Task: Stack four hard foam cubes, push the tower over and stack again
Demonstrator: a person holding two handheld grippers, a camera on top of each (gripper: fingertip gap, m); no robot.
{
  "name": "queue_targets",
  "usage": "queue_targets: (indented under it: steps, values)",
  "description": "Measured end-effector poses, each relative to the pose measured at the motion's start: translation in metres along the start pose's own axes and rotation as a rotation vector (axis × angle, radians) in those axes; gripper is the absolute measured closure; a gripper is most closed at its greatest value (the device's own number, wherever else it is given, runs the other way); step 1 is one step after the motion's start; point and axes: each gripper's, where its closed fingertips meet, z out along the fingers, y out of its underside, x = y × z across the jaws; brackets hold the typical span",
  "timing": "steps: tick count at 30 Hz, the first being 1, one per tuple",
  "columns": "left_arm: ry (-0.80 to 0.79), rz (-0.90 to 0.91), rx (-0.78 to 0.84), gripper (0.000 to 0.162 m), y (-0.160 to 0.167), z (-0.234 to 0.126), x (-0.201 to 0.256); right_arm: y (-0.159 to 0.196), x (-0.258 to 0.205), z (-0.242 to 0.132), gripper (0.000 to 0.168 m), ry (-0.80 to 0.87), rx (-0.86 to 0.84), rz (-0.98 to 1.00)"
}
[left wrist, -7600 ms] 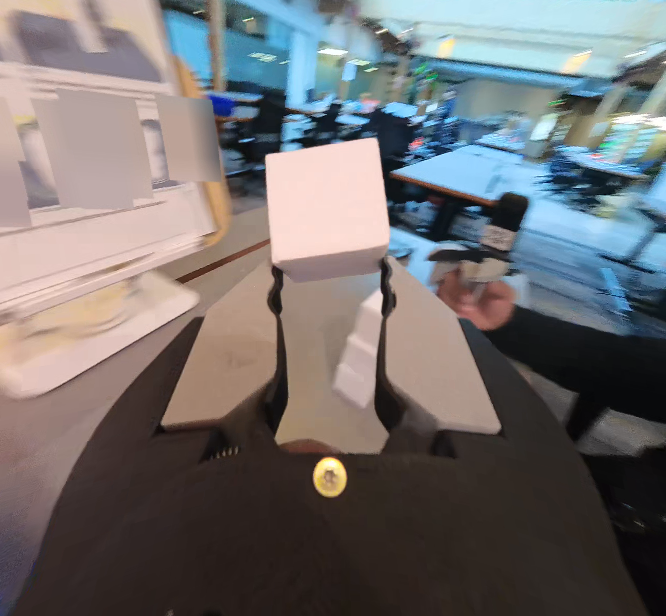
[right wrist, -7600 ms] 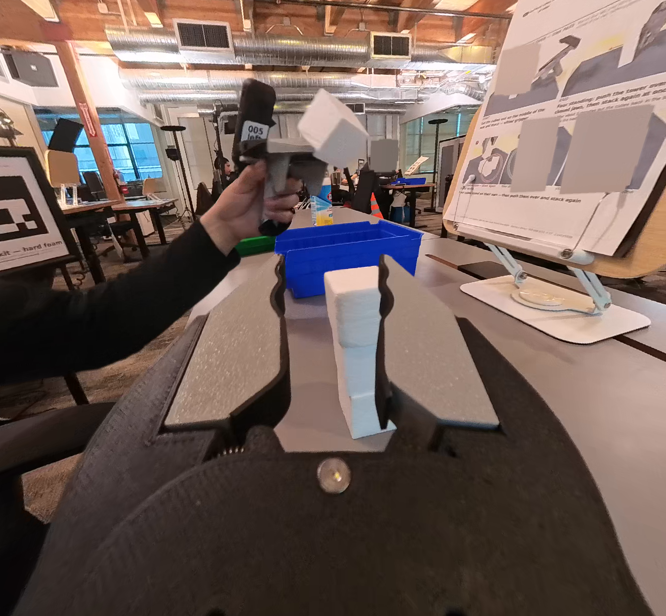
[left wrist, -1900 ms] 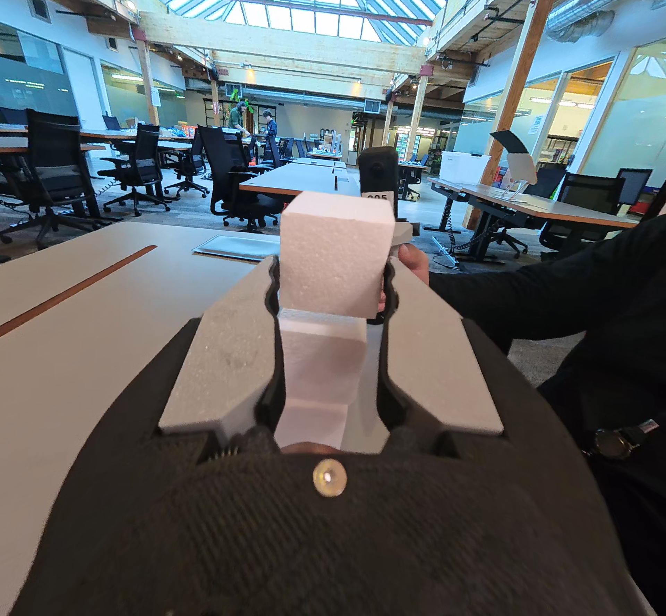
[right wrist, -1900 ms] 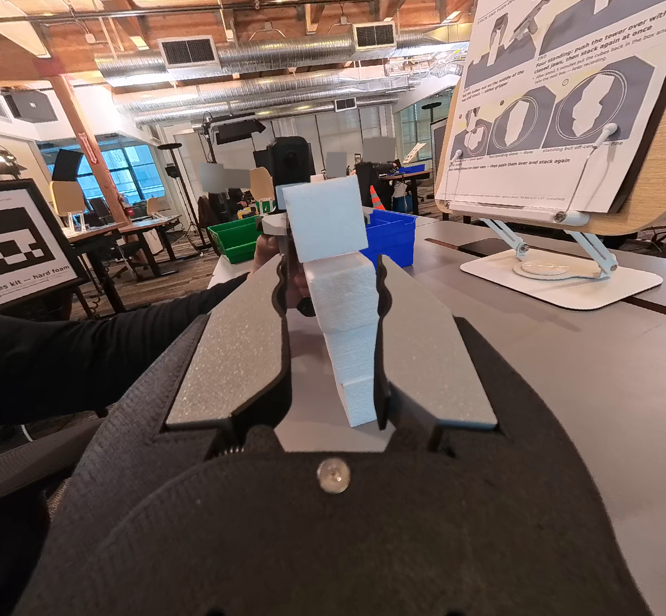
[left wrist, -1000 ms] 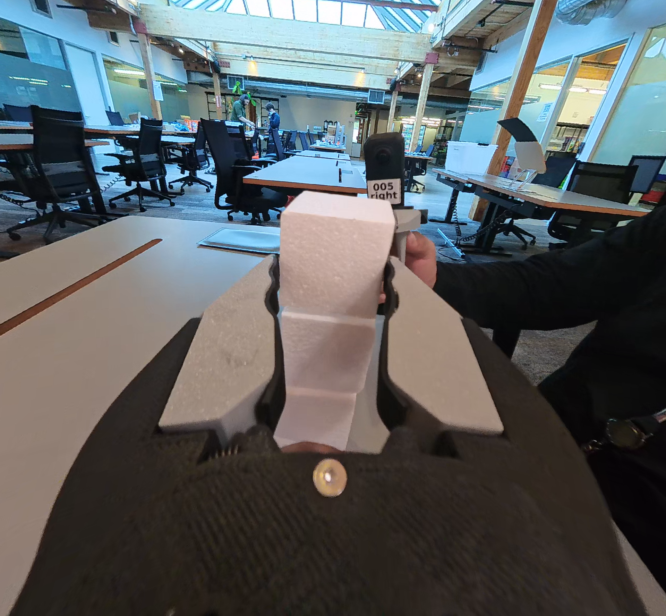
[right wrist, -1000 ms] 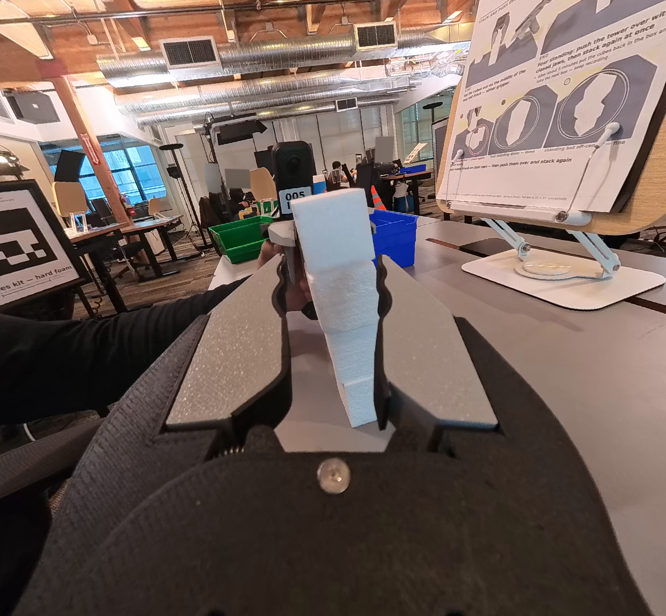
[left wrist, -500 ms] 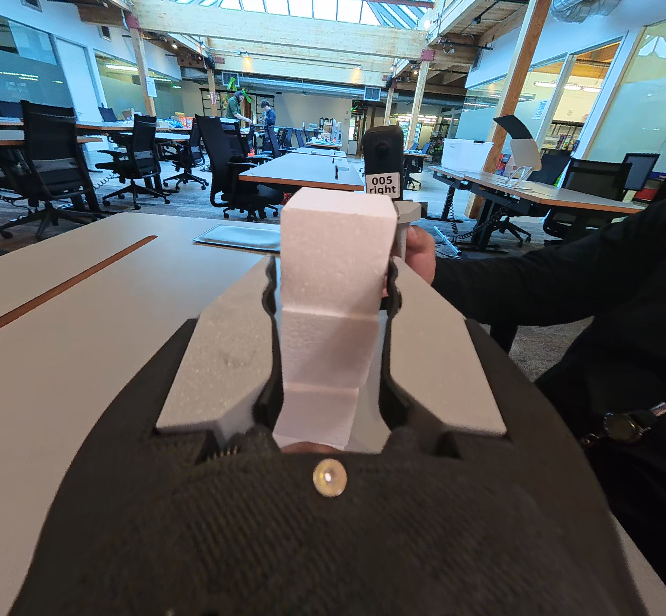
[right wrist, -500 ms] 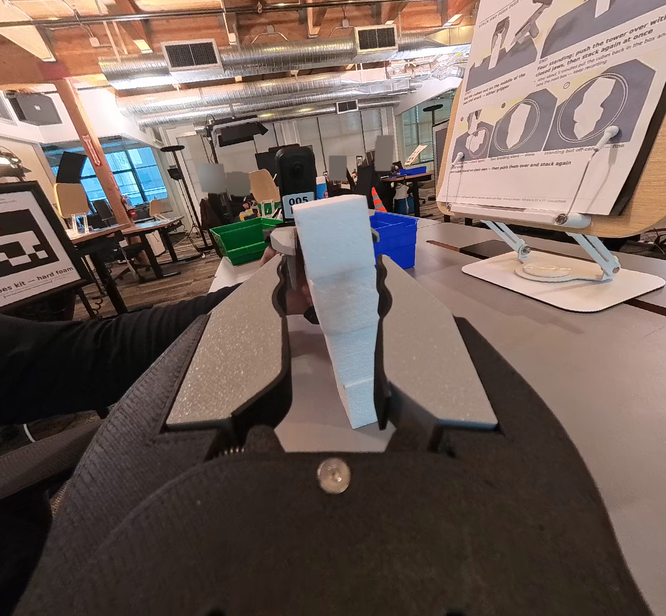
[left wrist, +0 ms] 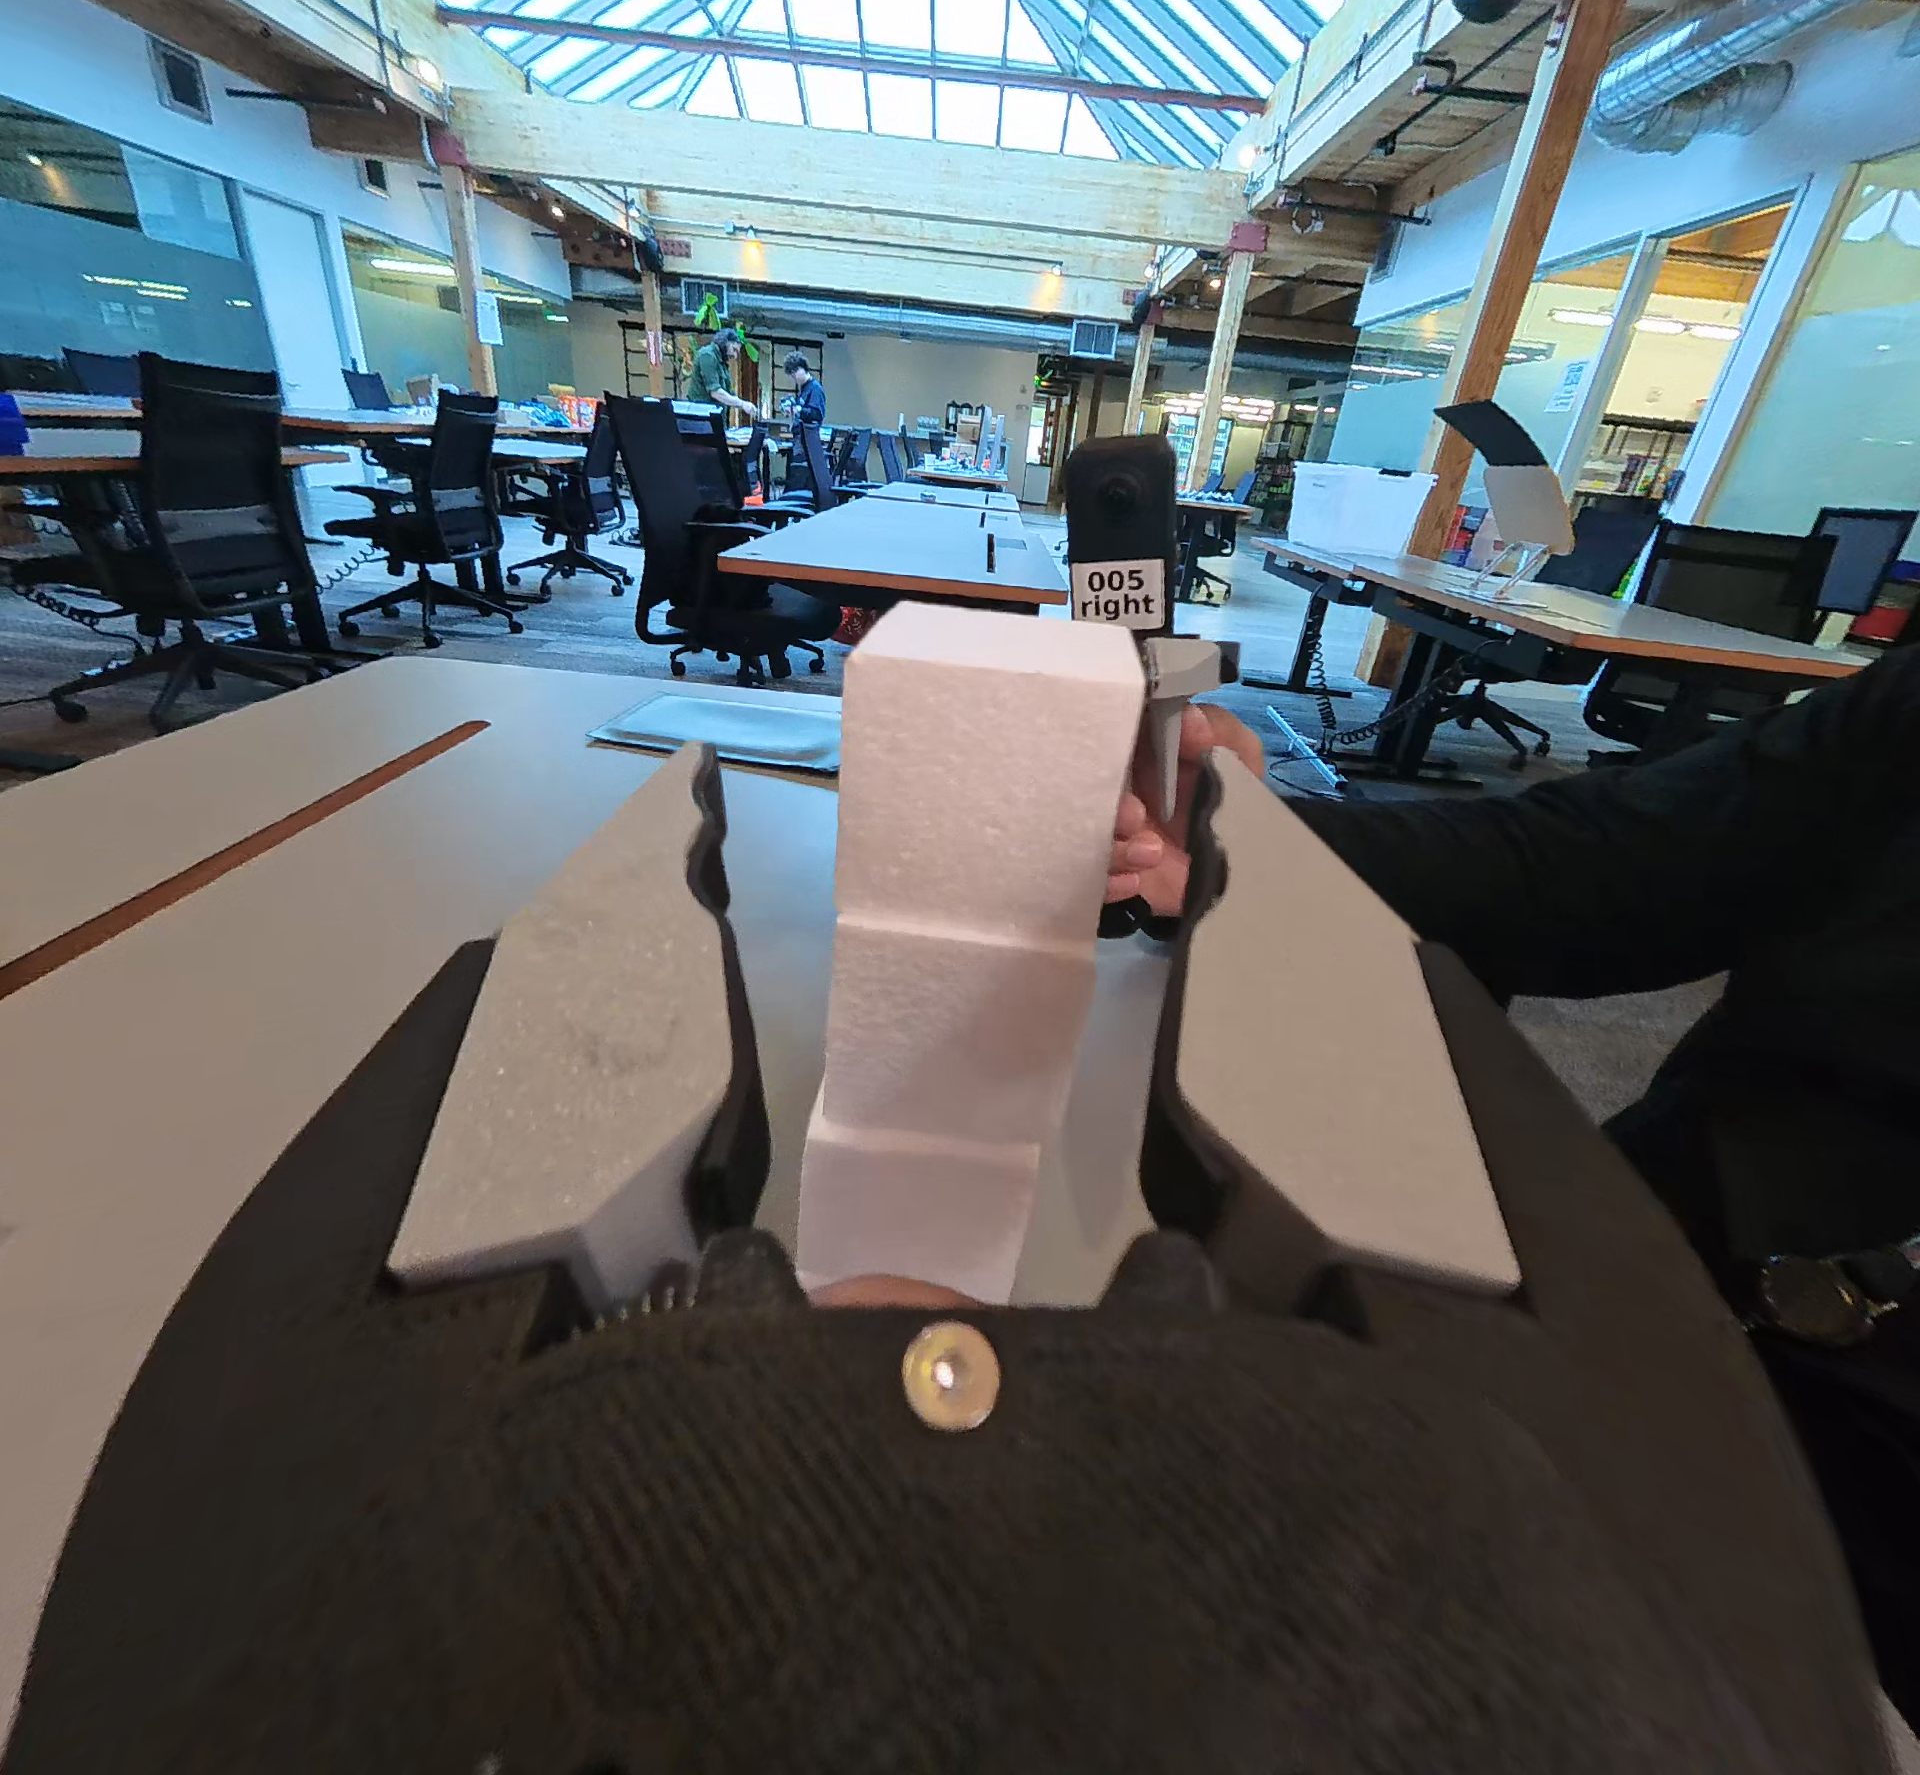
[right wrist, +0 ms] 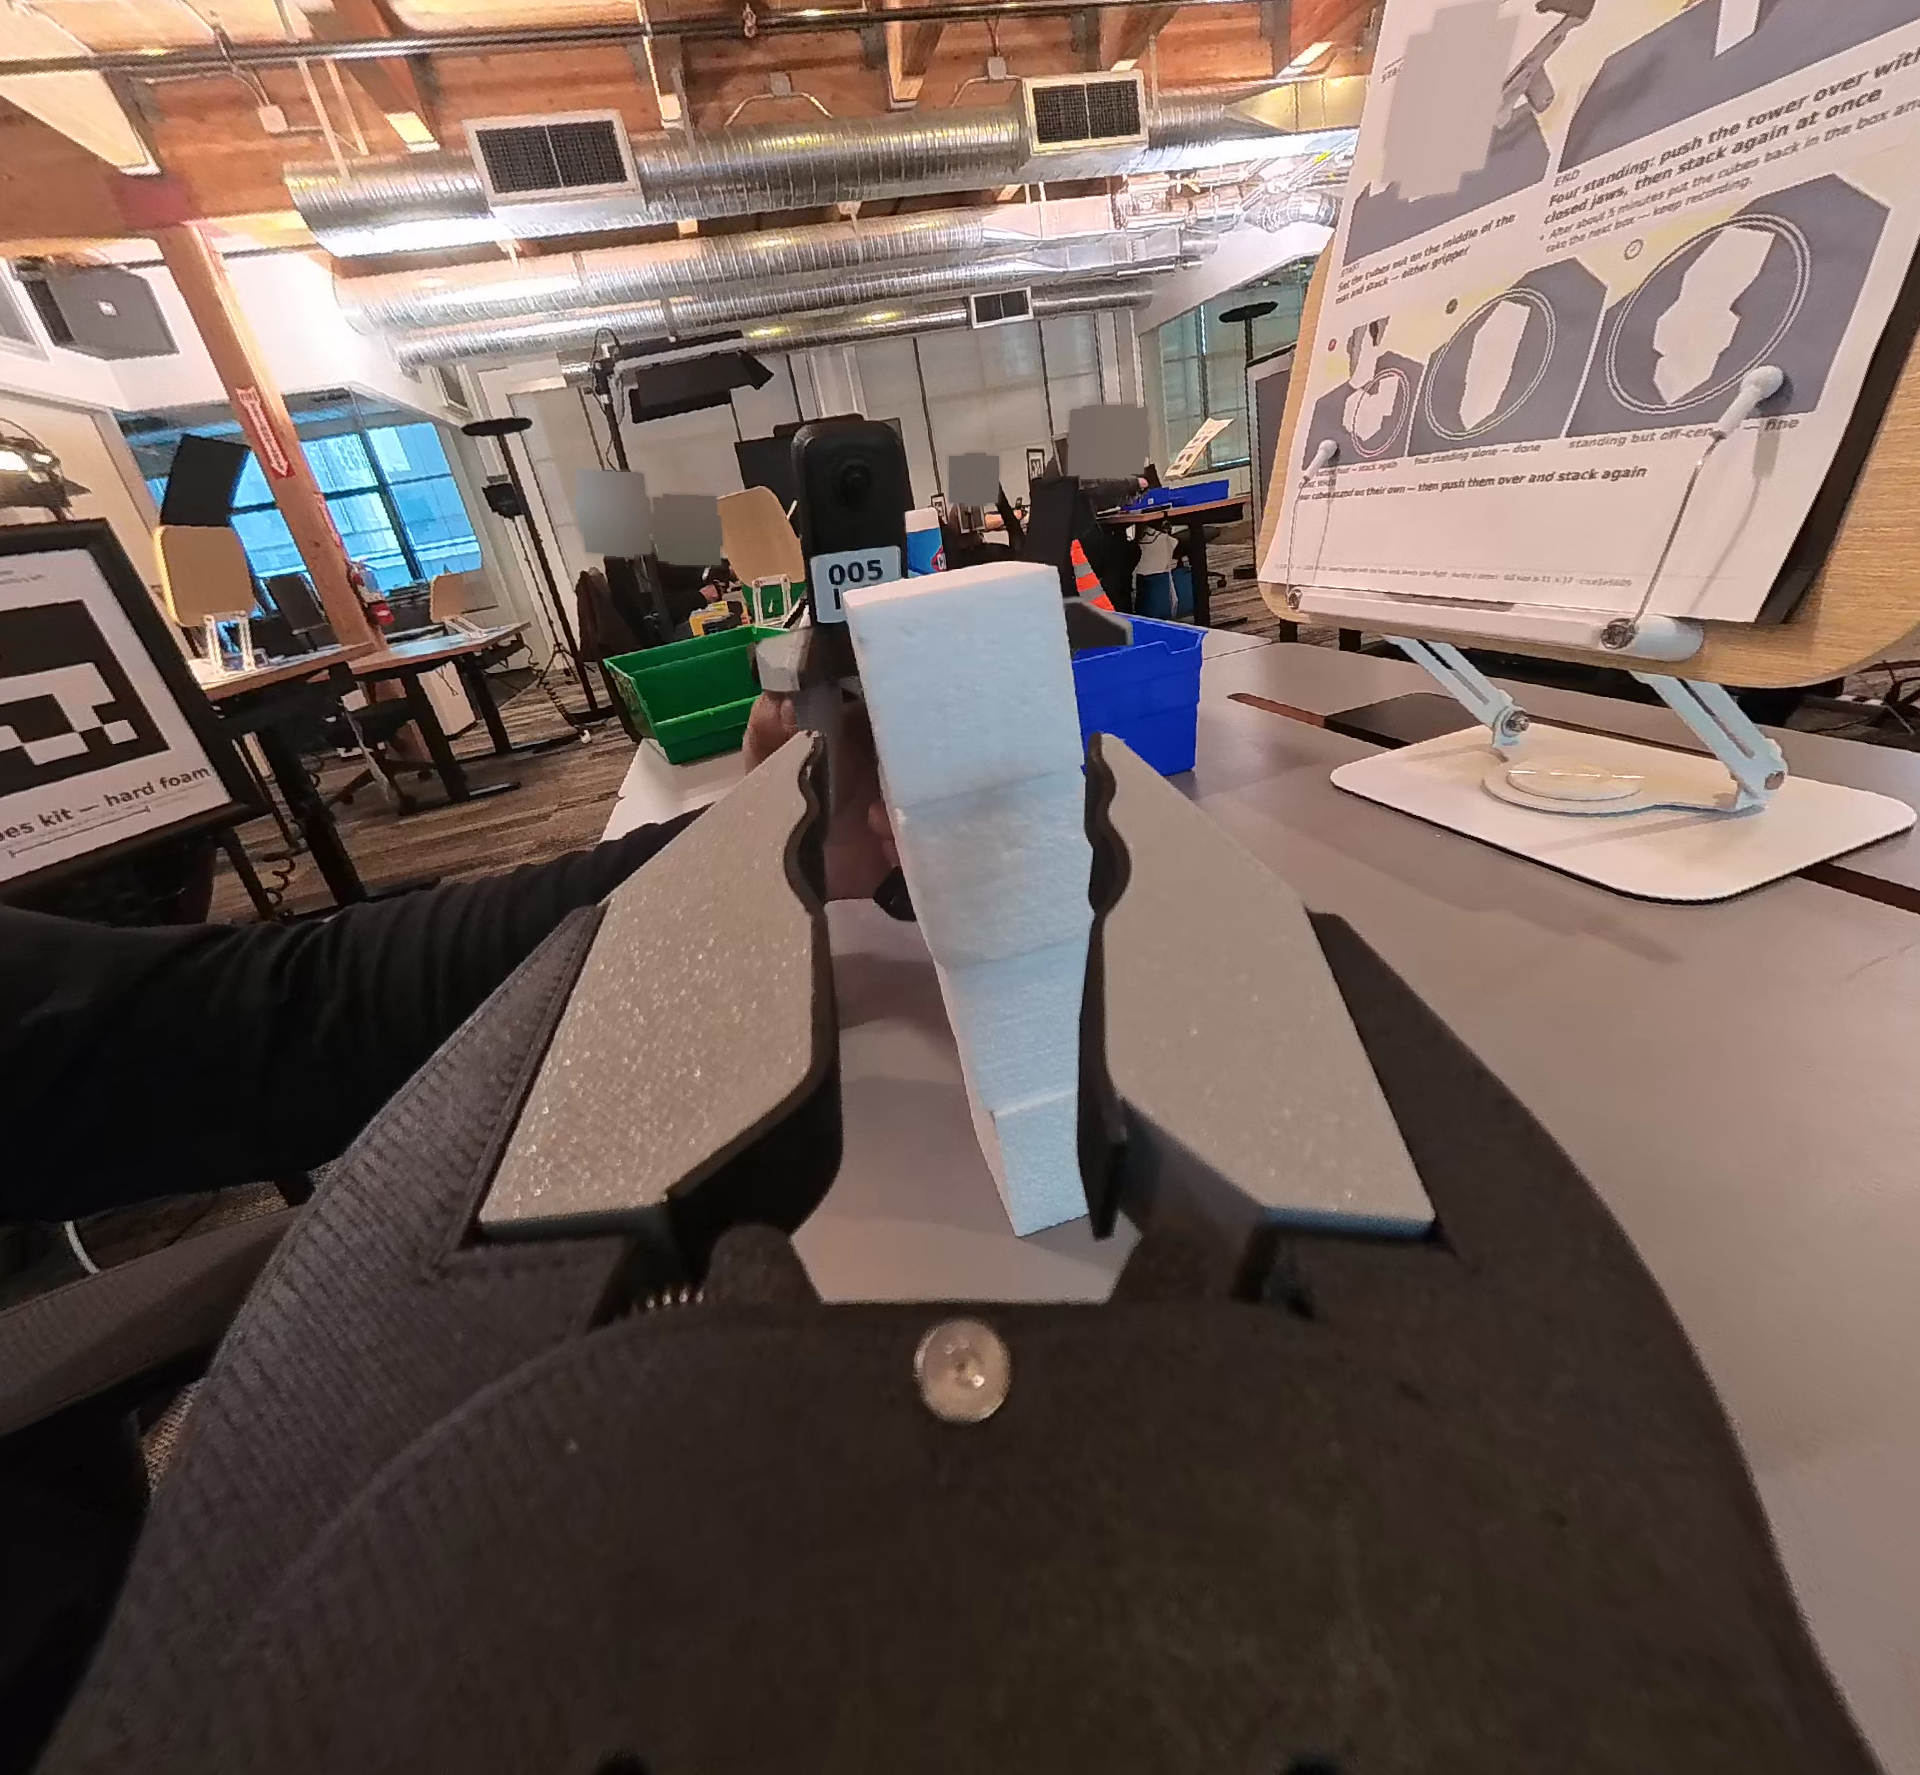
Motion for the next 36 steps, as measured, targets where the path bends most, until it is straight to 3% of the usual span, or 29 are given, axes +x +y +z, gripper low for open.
queue_targets:
  steps: [5, 10, 16, 22, 26, 31, 36]
  values:
    - [0.007, 0.031, 0.067, 0.075, -0.016, -0.009, 0.004, 0.002, 0.000, 0.001, 0.122, 0.006, -0.011, -0.009]
    - [-0.006, 0.118, 0.195, 0.100, -0.043, -0.024, 0.012, 0.009, 0.003, 0.004, 0.126, 0.021, -0.048, -0.007]
    - [-0.034, 0.200, 0.210, 0.160, -0.050, -0.034, 0.016, 0.016, 0.009, 0.005, 0.129, 0.054, -0.078, -0.003]
    - [-0.011, 0.196, 0.209, 0.162, -0.052, -0.044, 0.018, 0.009, 0.019, -0.003, 0.138, 0.124, -0.067, -0.049]
    - [-0.058, 0.170, 0.017, 0.162, -0.021, -0.045, 0.000, 0.013, 0.042, -0.015, 0.168, 0.255, -0.131, -0.100]
    - [-0.065, 0.105, -0.287, 0.162, 0.037, -0.050, -0.013, 0.031, 0.082, -0.038, 0.168, 0.463, -0.276, -0.068]
    - [-0.067, 0.113, -0.589, 0.162, 0.085, -0.053, -0.011, 0.042, 0.092, -0.044, 0.168, 0.459, -0.306, 0.066]
